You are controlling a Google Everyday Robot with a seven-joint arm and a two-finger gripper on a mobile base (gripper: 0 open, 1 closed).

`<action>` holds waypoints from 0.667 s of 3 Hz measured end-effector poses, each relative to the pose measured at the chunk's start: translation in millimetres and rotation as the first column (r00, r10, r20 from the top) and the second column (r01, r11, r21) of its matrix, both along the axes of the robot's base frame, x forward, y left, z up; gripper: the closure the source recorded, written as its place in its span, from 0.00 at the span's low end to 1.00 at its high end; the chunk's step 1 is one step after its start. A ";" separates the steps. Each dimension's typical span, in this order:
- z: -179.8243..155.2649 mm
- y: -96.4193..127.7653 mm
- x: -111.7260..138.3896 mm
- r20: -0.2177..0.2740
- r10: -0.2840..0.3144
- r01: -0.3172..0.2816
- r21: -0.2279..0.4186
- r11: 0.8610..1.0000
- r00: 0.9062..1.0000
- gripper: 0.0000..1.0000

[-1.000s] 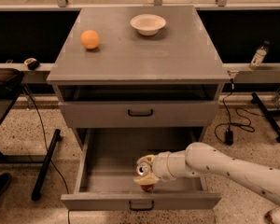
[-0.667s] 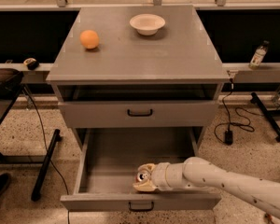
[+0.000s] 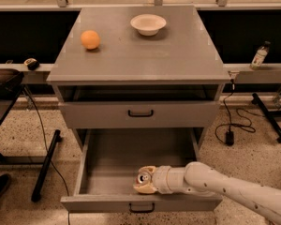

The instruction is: Place coke can into middle drawer

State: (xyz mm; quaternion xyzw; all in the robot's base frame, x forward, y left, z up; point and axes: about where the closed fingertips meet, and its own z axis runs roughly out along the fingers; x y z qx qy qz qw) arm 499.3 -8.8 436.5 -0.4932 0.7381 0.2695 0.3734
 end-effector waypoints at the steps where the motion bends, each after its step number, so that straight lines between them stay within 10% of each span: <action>1: 0.0 0.1 0.0 0.000 0.000 0.000 0.000 1.000 1.000 0.82; 2: 0.0 0.1 0.0 0.000 0.000 0.000 0.000 1.000 1.000 0.59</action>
Offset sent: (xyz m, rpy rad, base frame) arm 0.0000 0.0000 0.0000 0.0000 0.0000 0.0000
